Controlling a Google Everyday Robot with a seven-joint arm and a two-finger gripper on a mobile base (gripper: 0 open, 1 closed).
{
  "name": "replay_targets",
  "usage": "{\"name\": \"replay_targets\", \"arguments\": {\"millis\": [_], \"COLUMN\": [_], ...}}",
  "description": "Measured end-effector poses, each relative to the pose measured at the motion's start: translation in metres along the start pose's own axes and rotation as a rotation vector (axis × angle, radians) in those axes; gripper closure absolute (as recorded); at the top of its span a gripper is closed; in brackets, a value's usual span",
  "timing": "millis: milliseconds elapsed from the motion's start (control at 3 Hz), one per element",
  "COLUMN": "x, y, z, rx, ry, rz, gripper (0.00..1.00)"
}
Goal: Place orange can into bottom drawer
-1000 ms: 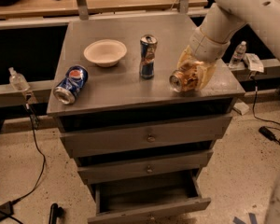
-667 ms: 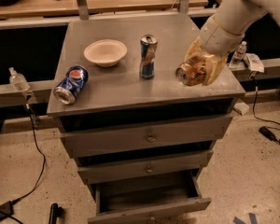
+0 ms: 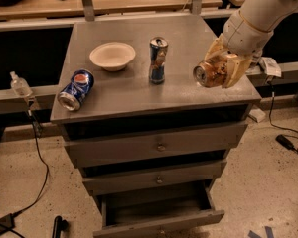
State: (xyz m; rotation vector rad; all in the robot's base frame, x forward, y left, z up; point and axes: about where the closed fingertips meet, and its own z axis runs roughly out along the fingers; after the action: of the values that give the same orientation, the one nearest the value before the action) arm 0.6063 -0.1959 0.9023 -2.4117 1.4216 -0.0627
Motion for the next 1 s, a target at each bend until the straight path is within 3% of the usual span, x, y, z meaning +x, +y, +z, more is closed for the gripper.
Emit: {"name": "replay_targets", "arguments": {"millis": [333, 667, 1000], "x": [-0.002, -0.023, -0.063], "y": [0.013, 0.046, 0.097], "z": [-0.002, -0.007, 0.009], "rx": [0.024, 0.041, -0.016], "ry": [0.046, 0.082, 0.103], "rz": [0.075, 0.133, 0.134], "gripper": [1.0, 1.0, 1.0]}}
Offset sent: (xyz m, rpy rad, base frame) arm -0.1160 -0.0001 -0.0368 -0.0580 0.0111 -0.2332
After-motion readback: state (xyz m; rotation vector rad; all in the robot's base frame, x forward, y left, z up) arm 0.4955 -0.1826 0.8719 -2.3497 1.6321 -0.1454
